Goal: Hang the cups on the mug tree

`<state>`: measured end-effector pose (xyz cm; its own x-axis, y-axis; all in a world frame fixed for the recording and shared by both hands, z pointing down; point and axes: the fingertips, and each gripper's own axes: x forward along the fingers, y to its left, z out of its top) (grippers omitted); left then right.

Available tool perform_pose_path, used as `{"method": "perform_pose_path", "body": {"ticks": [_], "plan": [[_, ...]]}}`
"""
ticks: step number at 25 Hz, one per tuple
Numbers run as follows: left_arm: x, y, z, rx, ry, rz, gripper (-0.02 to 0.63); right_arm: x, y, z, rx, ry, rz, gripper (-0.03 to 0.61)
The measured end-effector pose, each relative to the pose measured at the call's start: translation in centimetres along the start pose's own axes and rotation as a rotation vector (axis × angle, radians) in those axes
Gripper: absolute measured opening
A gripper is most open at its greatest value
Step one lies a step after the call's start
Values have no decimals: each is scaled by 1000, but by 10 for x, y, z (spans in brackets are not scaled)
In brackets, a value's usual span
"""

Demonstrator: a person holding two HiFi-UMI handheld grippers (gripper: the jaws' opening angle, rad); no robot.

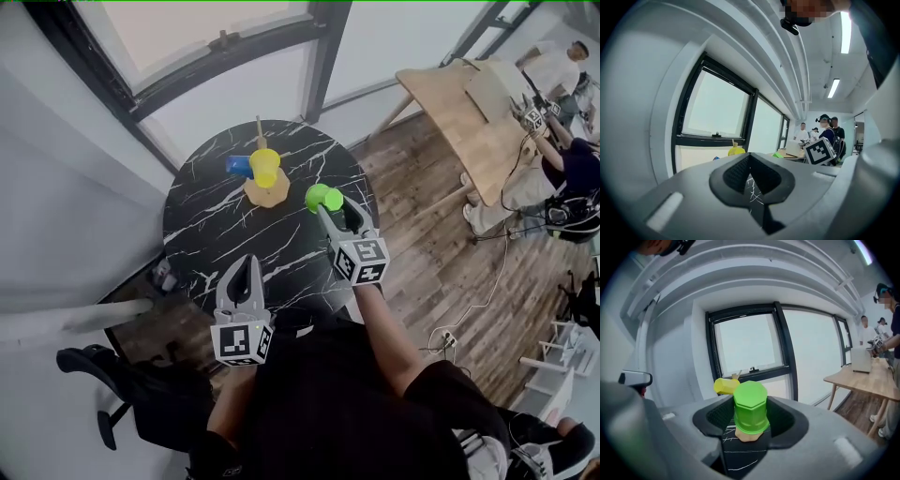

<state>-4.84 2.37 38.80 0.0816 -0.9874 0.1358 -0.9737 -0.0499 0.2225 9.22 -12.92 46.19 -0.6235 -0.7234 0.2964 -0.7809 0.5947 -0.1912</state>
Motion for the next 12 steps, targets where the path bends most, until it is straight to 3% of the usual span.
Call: {"method": "perform_pose_path", "body": {"ticks": [4,12], "plan": [[18,-1,9,-1,-22,79,0,25,-9,10,-2,3,78,216],[56,-29,14,15,-12,131,0,72,-35,29,25,0,182,216]]}}
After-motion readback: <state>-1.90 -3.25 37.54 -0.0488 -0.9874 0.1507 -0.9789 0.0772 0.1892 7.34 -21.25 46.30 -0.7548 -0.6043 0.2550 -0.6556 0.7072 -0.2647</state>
